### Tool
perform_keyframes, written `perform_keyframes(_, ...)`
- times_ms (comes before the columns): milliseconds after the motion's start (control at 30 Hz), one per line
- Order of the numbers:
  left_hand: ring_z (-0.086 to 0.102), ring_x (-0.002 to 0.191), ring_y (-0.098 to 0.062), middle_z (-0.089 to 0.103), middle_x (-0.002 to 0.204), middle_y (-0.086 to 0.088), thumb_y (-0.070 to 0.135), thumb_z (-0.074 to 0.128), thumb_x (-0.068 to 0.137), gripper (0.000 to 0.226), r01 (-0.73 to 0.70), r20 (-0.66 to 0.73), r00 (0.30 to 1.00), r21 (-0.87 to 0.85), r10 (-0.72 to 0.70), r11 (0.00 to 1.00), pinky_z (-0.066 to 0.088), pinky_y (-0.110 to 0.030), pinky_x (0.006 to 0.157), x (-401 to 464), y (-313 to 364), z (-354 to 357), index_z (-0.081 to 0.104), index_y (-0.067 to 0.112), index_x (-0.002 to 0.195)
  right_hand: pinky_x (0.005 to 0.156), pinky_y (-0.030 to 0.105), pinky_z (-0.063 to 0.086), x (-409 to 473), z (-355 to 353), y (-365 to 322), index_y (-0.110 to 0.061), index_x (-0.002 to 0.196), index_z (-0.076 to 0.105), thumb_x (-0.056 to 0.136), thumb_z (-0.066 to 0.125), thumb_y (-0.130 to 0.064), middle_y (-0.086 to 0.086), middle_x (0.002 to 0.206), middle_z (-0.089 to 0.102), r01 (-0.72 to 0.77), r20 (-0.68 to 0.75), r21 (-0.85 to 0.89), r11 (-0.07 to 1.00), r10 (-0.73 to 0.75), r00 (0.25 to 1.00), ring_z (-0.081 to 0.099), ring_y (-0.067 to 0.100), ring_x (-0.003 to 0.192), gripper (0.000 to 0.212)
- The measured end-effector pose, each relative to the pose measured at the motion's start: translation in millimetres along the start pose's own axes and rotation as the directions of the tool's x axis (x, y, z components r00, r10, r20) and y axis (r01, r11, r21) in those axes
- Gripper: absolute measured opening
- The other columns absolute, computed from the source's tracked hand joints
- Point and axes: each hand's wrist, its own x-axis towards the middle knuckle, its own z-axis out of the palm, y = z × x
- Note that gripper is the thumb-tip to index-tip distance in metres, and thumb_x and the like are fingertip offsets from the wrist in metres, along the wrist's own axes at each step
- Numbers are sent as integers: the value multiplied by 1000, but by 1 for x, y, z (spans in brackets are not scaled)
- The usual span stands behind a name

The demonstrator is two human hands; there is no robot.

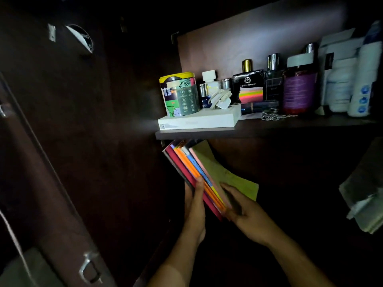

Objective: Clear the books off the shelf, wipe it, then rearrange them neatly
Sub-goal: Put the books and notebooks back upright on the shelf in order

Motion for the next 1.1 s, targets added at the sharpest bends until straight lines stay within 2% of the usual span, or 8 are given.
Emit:
perform_keyframes(100, 61, 127, -20, 66, 137, 3, 60, 83, 70, 85, 10, 123, 992, 6, -11, 1000, 49, -42, 107, -4, -1, -1, 52, 31, 144, 121, 33, 32, -4, -3, -3, -49, 151, 33, 99, 63, -19, -22, 157, 35, 50, -5, 83, 995, -50, 999, 32, -6, 144, 67)
perform_keyframes(200, 65, 121, -12, 70, 128, 12, 46, 78, 72, 70, -38, 258, 966, 115, 7, 993, 54, -26, 96, -8, 1, -1, 55, 30, 136, 109, 27, 45, -8, -4, -11, -52, 145, 35, 99, 60, -9, -26, 151, 38, 64, -52, 193, 979, -55, 997, 37, -6, 140, 68)
perform_keyframes(300, 64, 117, -1, 68, 122, 27, 53, 74, 71, 66, -51, 340, 940, 194, -19, 980, 54, -20, 93, -10, -2, 1, 52, 42, 132, 89, 17, 53, -12, -6, -14, -54, 134, 37, 96, 61, -2, -22, 147, 38, 47, -77, 256, 965, -28, 997, 41, -7, 135, 68)
perform_keyframes(500, 60, 118, 6, 63, 123, 33, 82, 65, 72, 54, -79, 318, 947, 347, -39, 934, 50, -29, 103, -1, -2, 8, 45, 76, 121, 89, 12, 50, -7, -10, -14, -40, 134, 40, 94, 67, -4, -35, 133, 50, 40, -91, 276, 960, -16, 996, 47, -13, 129, 60)
perform_keyframes(600, 64, 113, 3, 66, 124, 24, 77, 71, 71, 75, -100, 334, 942, 369, -32, 924, 53, -36, 104, 14, 2, 11, 49, 54, 139, 90, 7, 48, -9, -12, -13, -36, 134, 44, 94, 67, -1, -38, 128, 54, 26, -108, 276, 961, 4, 994, 48, -14, 128, 58)
perform_keyframes(833, 66, 117, -6, 69, 127, 14, 66, 76, 68, 79, -57, 281, 959, 304, -33, 951, 53, -34, 102, 12, -14, 21, 54, 35, 137, 108, 32, 49, -4, -17, -4, -45, 137, 41, 91, 73, -10, -21, 140, 52, 2, -127, 221, 975, 27, 992, 48, -5, 132, 67)
perform_keyframes(1000, 69, 105, 0, 72, 117, 11, 22, 75, 92, 38, -82, 322, 946, 358, -40, 930, 53, -15, 82, 10, -9, 25, 62, 27, 127, 109, 35, 48, -6, -16, -1, -44, 141, 36, 91, 68, 1, -18, 143, 49, 16, -82, 279, 960, 7, 997, 46, -4, 134, 74)
perform_keyframes(1100, 69, 104, 2, 75, 109, 19, 16, 70, 94, 33, -80, 357, 931, 397, -73, 914, 52, -12, 80, 7, -5, 27, 64, 27, 125, 107, 29, 49, -7, -16, -2, -42, 140, 36, 92, 63, 5, -24, 138, 50, 21, -84, 300, 954, 4, 996, 48, -11, 127, 73)
